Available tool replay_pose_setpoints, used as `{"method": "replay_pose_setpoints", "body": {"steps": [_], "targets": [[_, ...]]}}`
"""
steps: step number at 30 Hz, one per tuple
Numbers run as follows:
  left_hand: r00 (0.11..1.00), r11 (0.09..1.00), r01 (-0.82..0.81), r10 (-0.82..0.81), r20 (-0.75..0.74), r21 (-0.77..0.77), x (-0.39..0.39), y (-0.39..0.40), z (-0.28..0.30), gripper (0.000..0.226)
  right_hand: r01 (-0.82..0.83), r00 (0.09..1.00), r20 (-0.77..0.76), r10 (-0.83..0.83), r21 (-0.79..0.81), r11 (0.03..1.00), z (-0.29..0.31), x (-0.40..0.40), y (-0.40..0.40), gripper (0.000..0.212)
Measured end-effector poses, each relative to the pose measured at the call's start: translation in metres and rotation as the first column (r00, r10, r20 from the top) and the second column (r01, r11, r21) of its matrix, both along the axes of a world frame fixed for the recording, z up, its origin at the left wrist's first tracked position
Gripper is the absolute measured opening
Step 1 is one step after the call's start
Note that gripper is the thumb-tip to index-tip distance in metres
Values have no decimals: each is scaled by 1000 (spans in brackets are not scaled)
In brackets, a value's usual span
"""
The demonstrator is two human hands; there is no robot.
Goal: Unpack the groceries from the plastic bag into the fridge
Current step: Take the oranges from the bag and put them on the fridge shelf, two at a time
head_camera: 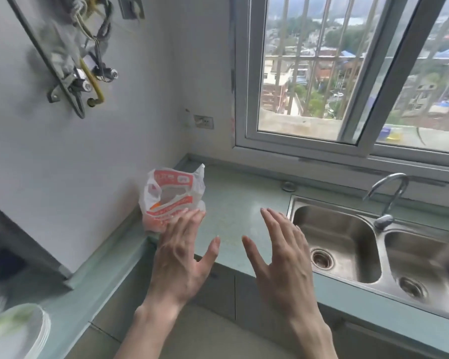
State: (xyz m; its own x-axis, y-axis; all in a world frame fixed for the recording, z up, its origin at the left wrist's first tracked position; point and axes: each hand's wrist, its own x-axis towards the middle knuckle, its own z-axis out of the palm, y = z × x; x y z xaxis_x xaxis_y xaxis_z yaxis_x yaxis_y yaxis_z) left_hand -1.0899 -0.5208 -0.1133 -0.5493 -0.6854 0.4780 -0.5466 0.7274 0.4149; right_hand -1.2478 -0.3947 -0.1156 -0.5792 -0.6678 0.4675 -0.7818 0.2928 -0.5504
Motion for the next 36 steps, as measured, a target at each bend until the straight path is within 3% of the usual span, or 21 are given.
{"method": "replay_pose_setpoints", "body": {"steps": [9, 16, 31, 36], "targets": [[980, 981, -192, 191, 50, 13, 2, -52, -5, 59, -237, 969, 67, 236, 2, 972, -10, -15, -90, 64], [959, 959, -278, 273, 77, 50, 18, -104, -26, 61, -330, 942, 84, 326, 36, 943, -27, -7, -163, 63], [980, 960, -197, 198, 19, 199, 23, -300, -49, 55, -297, 954, 74, 289, 121, 947, -32, 8, -356, 60], [991, 932, -121, 136, -20, 341, 13, -335, -76, 44, -281, 958, 92, 270, 148, 948, -47, 9, -396, 57]]}}
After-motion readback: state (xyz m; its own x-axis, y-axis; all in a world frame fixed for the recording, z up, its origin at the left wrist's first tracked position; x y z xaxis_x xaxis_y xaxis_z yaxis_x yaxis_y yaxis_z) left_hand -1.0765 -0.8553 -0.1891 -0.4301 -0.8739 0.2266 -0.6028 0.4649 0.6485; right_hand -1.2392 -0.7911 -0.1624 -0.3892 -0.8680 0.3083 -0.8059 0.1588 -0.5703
